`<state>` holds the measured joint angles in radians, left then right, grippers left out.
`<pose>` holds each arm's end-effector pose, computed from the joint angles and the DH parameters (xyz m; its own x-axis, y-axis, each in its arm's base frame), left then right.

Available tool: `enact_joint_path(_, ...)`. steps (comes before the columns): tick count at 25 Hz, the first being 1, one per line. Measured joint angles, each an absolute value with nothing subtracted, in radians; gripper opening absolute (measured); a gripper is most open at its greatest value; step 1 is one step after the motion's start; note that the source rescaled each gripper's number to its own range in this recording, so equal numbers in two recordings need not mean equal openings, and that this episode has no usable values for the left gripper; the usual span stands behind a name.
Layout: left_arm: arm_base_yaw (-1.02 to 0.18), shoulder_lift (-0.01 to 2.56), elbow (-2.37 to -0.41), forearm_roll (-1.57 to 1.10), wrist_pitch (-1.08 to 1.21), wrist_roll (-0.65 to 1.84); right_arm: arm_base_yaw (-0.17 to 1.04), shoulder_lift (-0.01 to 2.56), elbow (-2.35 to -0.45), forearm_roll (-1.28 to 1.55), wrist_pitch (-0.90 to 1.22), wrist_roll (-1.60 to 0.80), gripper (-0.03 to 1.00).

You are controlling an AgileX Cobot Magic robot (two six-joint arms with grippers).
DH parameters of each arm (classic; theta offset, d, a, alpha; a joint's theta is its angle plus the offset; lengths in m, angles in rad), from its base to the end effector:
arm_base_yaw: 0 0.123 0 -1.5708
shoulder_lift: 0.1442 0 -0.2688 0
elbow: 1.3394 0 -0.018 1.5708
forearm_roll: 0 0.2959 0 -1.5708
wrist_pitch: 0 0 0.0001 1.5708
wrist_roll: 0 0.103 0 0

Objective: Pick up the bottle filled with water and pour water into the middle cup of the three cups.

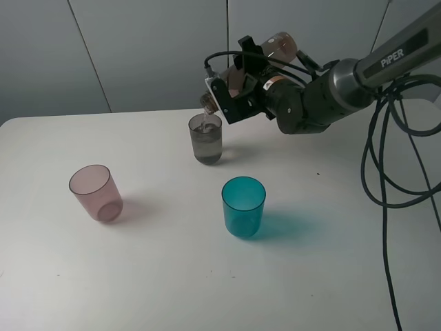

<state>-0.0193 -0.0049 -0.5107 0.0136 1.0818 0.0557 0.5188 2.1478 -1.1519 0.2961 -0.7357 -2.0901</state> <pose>0.0587 0.0001 0.2954 -0.4594 0.0709 -0.8854 0.0372 0.9975 0.0606 0.4205 0.2169 0.0829 0.3547 -0.8773 0.3233 -0.0675 -0.3689 -0.9270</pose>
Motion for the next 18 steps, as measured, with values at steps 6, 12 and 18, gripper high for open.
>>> enact_joint_path(6, -0.019, -0.005, -0.511, 0.014, 1.082, 0.056, 0.519, 2.148, -1.152, 0.279, -0.736, -2.09, 0.0)
enact_joint_path(12, -0.019, -0.005, -0.511, 0.014, 1.082, 0.056, 0.519, 2.148, -1.152, 0.261, -0.741, -2.09, 0.0)
enact_joint_path(18, -0.019, -0.005, -0.511, 0.014, 1.082, 0.056, 0.519, 2.148, -1.152, 0.246, -0.742, -2.09, 0.0)
